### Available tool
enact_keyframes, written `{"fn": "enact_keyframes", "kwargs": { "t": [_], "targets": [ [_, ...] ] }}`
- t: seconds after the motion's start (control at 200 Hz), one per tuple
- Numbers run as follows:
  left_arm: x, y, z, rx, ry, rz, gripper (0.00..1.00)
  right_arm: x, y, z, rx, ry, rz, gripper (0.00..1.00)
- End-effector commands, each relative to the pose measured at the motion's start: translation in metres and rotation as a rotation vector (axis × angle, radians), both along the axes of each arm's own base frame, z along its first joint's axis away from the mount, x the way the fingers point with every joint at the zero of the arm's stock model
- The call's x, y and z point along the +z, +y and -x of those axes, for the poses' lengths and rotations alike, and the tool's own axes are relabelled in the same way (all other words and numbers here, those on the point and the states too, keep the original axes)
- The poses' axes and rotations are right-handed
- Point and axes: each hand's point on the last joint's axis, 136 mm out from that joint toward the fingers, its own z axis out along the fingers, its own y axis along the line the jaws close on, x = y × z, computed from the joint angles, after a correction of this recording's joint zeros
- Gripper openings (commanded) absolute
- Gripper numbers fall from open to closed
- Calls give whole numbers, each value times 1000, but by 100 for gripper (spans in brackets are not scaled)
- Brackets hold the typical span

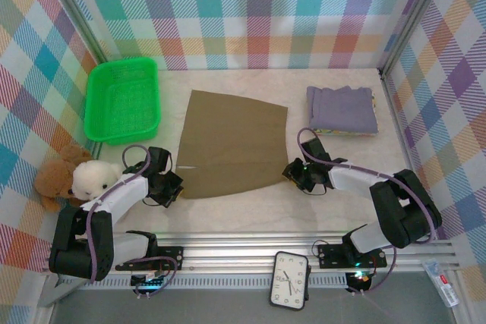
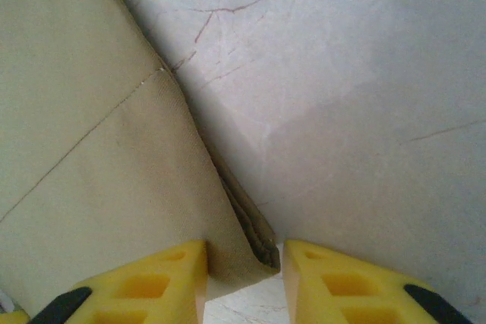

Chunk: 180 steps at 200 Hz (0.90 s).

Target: Fold and stack the skirts

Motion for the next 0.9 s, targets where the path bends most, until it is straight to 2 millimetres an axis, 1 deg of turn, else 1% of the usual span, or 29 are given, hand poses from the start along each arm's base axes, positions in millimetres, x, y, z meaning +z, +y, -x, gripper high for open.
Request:
{"fn": "enact_keyframes", "kwargs": {
  "t": [0.0, 0.16, 0.255, 0.36, 0.465, 0.51, 0.595, 0.745, 0.895],
  "targets": [
    [-5, 3, 9, -6, 53, -11, 0, 0, 5, 0, 10, -22, -18, 28],
    [-2, 4, 8, -3, 44, -12, 0, 8, 14, -10, 14, -77, -70, 12],
    [3, 3, 5, -4, 17, -9, 0, 14, 14, -10, -3, -93, -91, 0],
    [18, 5, 0, -4, -31, -20, 0, 17, 8, -6, -46, -88, -94, 0],
    [45, 11, -12, -4, -107, -57, 0, 27, 0, -7, -103, -114, -88, 0],
    [59, 14, -18, -8, -140, -75, 0, 34, -4, -10, -129, -133, -82, 0],
    [86, 17, -33, -26, -201, -108, 0, 54, -10, -19, -168, -195, -74, 0],
    [128, 17, -69, -65, -312, -144, 0, 86, -20, -37, -259, -310, -76, 0],
    [160, 14, -111, -90, -411, -170, 0, 115, -28, -56, -330, -405, -68, 0]
  ]
}}
